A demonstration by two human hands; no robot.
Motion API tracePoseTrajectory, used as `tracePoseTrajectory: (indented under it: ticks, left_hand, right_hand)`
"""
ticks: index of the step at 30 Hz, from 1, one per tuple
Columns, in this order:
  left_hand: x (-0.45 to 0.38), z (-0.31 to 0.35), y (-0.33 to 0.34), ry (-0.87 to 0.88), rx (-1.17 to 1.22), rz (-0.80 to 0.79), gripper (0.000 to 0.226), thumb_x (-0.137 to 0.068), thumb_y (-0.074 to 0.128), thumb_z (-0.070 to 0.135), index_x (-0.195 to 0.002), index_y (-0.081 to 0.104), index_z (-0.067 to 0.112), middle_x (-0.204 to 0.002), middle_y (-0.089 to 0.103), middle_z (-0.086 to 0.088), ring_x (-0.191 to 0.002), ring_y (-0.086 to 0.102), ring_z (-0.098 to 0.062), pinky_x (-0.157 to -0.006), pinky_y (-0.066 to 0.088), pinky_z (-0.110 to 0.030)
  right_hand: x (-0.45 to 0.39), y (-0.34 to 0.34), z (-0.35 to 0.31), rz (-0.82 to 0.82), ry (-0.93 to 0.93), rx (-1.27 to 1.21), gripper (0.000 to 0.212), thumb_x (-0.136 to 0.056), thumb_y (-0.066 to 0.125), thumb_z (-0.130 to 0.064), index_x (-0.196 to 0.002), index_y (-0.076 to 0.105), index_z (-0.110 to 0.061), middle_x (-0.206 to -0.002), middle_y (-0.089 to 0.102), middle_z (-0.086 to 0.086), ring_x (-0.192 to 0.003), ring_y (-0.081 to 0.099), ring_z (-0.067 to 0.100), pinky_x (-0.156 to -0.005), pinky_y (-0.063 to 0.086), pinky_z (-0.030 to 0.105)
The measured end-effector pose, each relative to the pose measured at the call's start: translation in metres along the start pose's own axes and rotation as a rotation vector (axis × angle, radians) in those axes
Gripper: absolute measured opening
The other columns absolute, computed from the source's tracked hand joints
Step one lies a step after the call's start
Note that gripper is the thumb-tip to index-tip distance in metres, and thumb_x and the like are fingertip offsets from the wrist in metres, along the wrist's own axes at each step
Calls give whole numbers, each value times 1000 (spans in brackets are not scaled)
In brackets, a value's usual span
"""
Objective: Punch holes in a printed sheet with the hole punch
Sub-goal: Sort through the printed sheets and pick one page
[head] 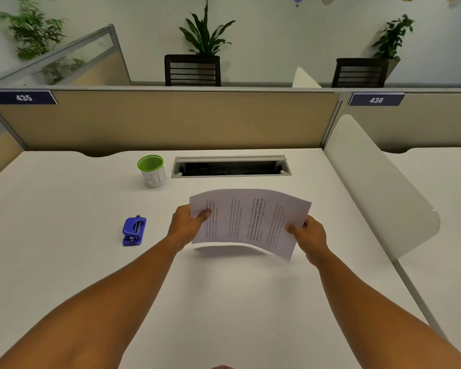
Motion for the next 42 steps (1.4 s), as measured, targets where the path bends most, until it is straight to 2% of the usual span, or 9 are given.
tracePoseTrajectory:
  ticks: [6,12,18,23,27,29,35,38,42]
  left_hand:
    - [-1,19,-2,71,54,8,28,-91,66,30,-118,61,25,-104,67,2,-95,66,-26,-67,54,-22]
    - [2,-11,9,-31,-178,-190,47,-90,67,19,-135,54,20,-123,64,-7,-112,60,-31,-93,53,-43]
    - [-5,-9,-3,-34,-178,-104,34,-94,62,20,-128,60,15,-120,67,-10,-107,63,-31,-86,54,-41]
    - [-9,8,-8,14,-32,-34,26,-93,62,30,-117,60,21,-116,68,-4,-92,68,-23,-67,55,-29]
    - [-12,6,-13,-33,81,12,40,-90,67,35,-125,58,18,-117,66,-3,-100,67,-26,-82,57,-41]
    - [-13,3,-14,-55,133,6,44,-88,69,33,-128,58,16,-117,67,-4,-102,66,-24,-83,56,-37]
    - [-6,-5,-6,-104,296,-28,37,-87,72,27,-120,59,19,-116,68,-4,-97,67,-20,-72,52,-24]
    - [0,-6,5,-130,359,-41,34,-85,74,29,-115,59,20,-114,69,-4,-90,69,-18,-73,53,-26]
    - [6,-6,15,-192,511,14,48,-83,76,26,-126,58,14,-116,68,-3,-98,69,-21,-80,54,-28]
  right_hand:
    - [-2,-7,-14,14,-21,-36,28,-85,66,-3,-106,61,-21,-102,68,1,-91,65,26,-71,52,29]
    - [3,0,4,-85,49,121,33,-85,62,0,-116,63,-9,-112,67,11,-101,63,33,-81,56,40]
    - [1,-1,-6,-50,-13,146,24,-92,58,-9,-115,62,-14,-109,68,7,-96,66,31,-81,57,42]
    - [-2,-6,-6,-21,9,60,17,-93,58,-13,-110,60,-12,-104,70,10,-88,70,29,-79,59,46]
    - [-4,-8,0,-2,72,-41,21,-91,59,-10,-111,61,-13,-103,71,7,-85,70,25,-70,58,36]
    - [-4,-11,3,19,103,-101,22,-90,59,-8,-111,61,-13,-103,71,6,-84,70,23,-66,57,32]
    - [-5,-15,15,122,208,-304,30,-88,59,-2,-118,60,-8,-114,67,10,-101,66,32,-91,54,48]
    - [-3,-12,19,158,231,-371,28,-89,59,-3,-116,60,-9,-115,67,11,-102,65,33,-91,53,47]
    - [0,-8,24,187,266,-417,26,-89,59,-4,-115,60,-10,-114,67,11,-97,66,30,-87,54,44]
Point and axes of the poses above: each hand's wrist, its own x-axis away from the middle knuckle, its own y-axis out of the palm, z = x × y, the point moved 8 cm from there along -x, towards the middle knuckle
